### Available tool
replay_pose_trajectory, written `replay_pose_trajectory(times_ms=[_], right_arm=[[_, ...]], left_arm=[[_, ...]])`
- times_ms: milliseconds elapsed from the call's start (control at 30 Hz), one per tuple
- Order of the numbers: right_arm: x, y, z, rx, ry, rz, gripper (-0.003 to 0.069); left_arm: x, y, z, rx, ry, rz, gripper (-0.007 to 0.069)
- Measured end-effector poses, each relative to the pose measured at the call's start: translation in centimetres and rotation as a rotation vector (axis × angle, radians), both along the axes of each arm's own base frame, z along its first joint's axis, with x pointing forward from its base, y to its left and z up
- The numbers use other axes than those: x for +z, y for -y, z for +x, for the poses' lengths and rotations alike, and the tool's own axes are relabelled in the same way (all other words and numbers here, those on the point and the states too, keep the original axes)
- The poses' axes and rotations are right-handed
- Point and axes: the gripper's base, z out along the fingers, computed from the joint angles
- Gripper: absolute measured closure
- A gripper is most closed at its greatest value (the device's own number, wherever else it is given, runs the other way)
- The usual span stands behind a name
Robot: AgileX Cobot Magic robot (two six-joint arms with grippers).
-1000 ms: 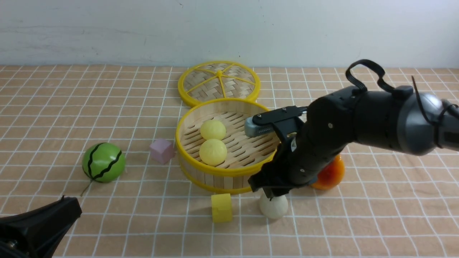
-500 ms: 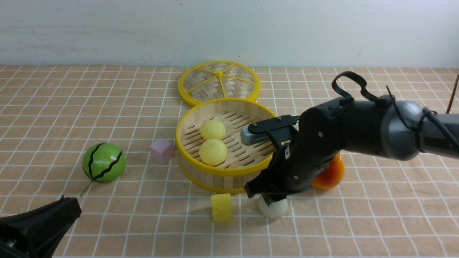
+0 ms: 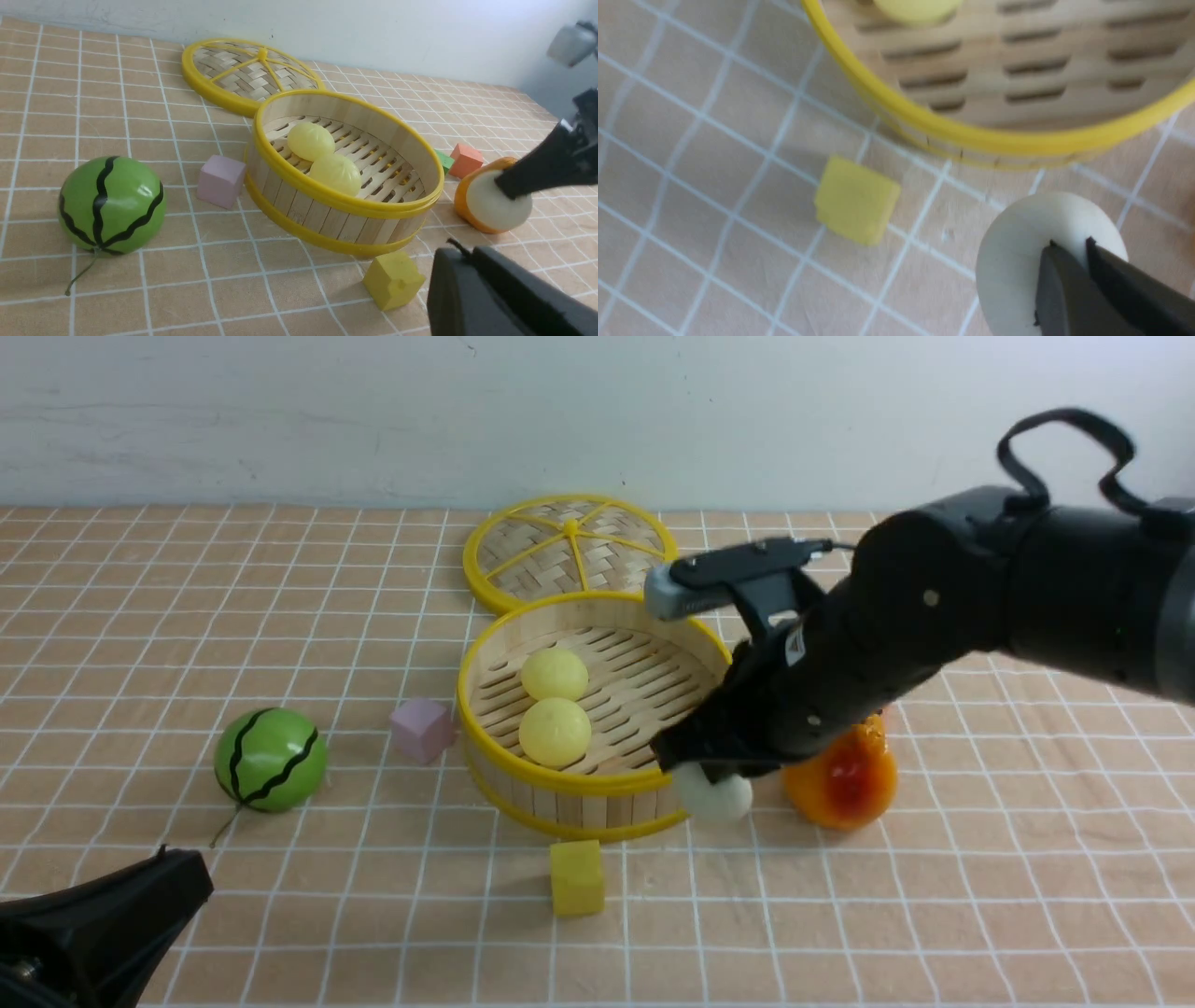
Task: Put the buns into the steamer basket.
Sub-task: Use the right arm to put the steamed stuffed bun into the steamer
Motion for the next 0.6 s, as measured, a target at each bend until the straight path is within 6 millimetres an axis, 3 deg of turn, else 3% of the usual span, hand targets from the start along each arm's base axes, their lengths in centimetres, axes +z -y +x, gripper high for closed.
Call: replay_pose_trajectory(times_ms=[67, 133, 300, 333, 367, 400, 500, 567, 600], right_arm=[[0.8, -0.5, 0.9, -0.004, 0.070, 0.035, 0.0651], [0.4, -1.0, 1.8, -0.004, 0.097, 0.041, 0.0651], [-3.5, -2.1, 5.7, -0.029, 0.118, 0.025, 0.0635], [-3.5, -2.1, 5.7, -0.029, 0.118, 0.025, 0.0635], [-5.4, -2.0, 6.9, -0.040, 0.094, 0.001, 0.0615], [-5.6, -2.0, 7.0, -0.041, 0.091, 0.000, 0.0611], [-7.3, -2.0, 8.0, -0.062, 0.069, -0.006, 0.0518], [-7.3, -2.0, 8.0, -0.072, 0.065, 0.004, 0.0457], [-7.0, -2.0, 8.0, -0.076, 0.067, 0.014, 0.0392]], left_arm=[[0.0, 0.0, 0.0, 0.000, 0.000, 0.000, 0.0596], [0.0, 0.0, 0.0, 0.000, 0.000, 0.000, 0.0596], [0.0, 0.0, 0.0, 0.000, 0.000, 0.000, 0.0596], [0.0, 0.0, 0.0, 0.000, 0.000, 0.000, 0.0596], [0.0, 0.0, 0.0, 0.000, 0.000, 0.000, 0.0594], [0.0, 0.0, 0.0, 0.000, 0.000, 0.000, 0.0594], [0.0, 0.0, 0.0, 0.000, -0.001, 0.000, 0.0594], [0.0, 0.0, 0.0, 0.000, -0.001, 0.000, 0.0594], [0.0, 0.0, 0.0, 0.000, -0.001, 0.000, 0.0592]])
